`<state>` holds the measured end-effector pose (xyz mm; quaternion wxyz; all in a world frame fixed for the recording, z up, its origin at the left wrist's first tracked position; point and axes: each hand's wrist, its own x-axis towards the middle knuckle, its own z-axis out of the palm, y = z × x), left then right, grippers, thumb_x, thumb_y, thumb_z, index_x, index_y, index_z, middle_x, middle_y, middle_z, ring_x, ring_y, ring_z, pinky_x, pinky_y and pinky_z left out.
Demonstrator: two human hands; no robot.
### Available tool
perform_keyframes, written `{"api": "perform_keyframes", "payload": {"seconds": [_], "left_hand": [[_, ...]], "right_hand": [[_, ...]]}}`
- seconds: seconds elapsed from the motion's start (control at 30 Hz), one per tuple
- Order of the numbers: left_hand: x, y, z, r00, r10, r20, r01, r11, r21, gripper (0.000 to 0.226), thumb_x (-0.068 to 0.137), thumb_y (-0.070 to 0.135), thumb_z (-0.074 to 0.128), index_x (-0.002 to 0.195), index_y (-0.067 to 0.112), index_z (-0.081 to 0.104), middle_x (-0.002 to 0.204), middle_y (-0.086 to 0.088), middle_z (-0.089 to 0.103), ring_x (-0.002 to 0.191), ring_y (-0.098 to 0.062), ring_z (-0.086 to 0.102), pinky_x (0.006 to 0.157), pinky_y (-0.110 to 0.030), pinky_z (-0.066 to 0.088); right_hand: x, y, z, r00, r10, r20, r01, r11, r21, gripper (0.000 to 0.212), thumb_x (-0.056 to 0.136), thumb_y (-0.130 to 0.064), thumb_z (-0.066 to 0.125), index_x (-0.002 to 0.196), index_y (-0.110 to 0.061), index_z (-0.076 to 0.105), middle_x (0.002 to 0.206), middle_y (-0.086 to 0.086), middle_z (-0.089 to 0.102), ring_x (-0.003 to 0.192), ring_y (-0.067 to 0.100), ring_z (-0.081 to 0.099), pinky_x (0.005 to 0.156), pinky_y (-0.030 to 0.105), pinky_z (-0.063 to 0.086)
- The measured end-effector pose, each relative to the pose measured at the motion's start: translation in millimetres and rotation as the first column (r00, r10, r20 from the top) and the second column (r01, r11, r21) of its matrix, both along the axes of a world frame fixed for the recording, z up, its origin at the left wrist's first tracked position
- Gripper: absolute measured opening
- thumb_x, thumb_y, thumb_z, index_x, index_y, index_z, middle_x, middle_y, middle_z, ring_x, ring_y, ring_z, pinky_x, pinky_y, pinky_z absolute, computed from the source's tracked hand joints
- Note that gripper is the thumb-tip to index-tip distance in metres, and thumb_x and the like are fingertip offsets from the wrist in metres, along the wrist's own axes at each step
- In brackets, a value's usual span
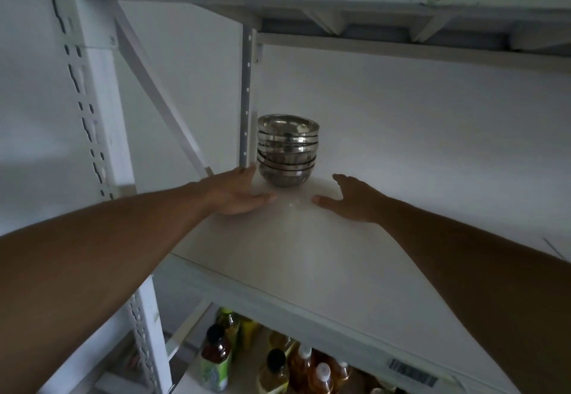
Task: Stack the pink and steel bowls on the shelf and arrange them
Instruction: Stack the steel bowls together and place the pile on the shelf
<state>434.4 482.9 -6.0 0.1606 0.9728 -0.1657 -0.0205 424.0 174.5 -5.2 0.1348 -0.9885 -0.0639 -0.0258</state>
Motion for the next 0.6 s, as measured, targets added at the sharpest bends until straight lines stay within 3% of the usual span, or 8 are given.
{"api": "perform_keyframes", "payload": {"seconds": [0.13, 0.27, 0.43, 0.6], "left_hand": [[-32, -8, 2, 1.0, 0.006, 0.03, -0.007, 0.999, 0.041, 0.125, 0.079, 0.103, 0.037, 0.174, 0.022, 0.019, 0.179, -0.007, 0.031, 0.16, -0.026, 0.038, 0.13, -0.046, 0.034], [-79, -33, 15, 0.999, -0.015, 0.048, 0.012, 0.998, 0.061, 0.137, 0.064, 0.113, 0.029, 0.17, 0.026, 0.029, 0.175, -0.006, 0.038, 0.157, -0.027, 0.043, 0.125, -0.05, 0.039], [-138, -108, 29, 0.993, -0.054, 0.106, 0.048, 0.997, 0.055, 0.116, 0.085, 0.099, 0.039, 0.175, 0.034, 0.007, 0.184, 0.001, 0.013, 0.168, -0.026, 0.022, 0.133, -0.051, 0.027], [-194, -227, 32, 0.987, -0.117, 0.112, 0.108, 0.991, 0.082, 0.124, 0.077, 0.107, 0.032, 0.174, 0.033, 0.014, 0.184, 0.003, 0.016, 0.168, -0.024, 0.022, 0.132, -0.05, 0.027]], "right_hand": [[-35, -12, -4, 1.0, -0.005, 0.018, 0.006, 0.998, -0.058, 0.116, 0.079, -0.093, 0.044, 0.165, -0.02, 0.02, 0.169, 0.009, 0.029, 0.152, 0.029, 0.034, 0.118, 0.046, 0.032], [-80, -40, 0, 0.999, -0.016, 0.045, 0.017, 1.0, -0.025, 0.116, 0.078, -0.094, 0.045, 0.165, -0.02, 0.022, 0.168, 0.009, 0.032, 0.151, 0.029, 0.036, 0.119, 0.045, 0.033], [-158, -119, 10, 0.994, -0.067, 0.083, 0.067, 0.998, 0.008, 0.114, 0.079, -0.094, 0.044, 0.164, -0.021, 0.024, 0.167, 0.009, 0.033, 0.15, 0.03, 0.037, 0.118, 0.047, 0.035], [-256, -229, 12, 0.978, -0.19, 0.087, 0.19, 0.982, 0.004, 0.109, 0.081, -0.091, 0.046, 0.162, -0.02, 0.029, 0.165, 0.01, 0.036, 0.148, 0.03, 0.04, 0.117, 0.047, 0.037]]}}
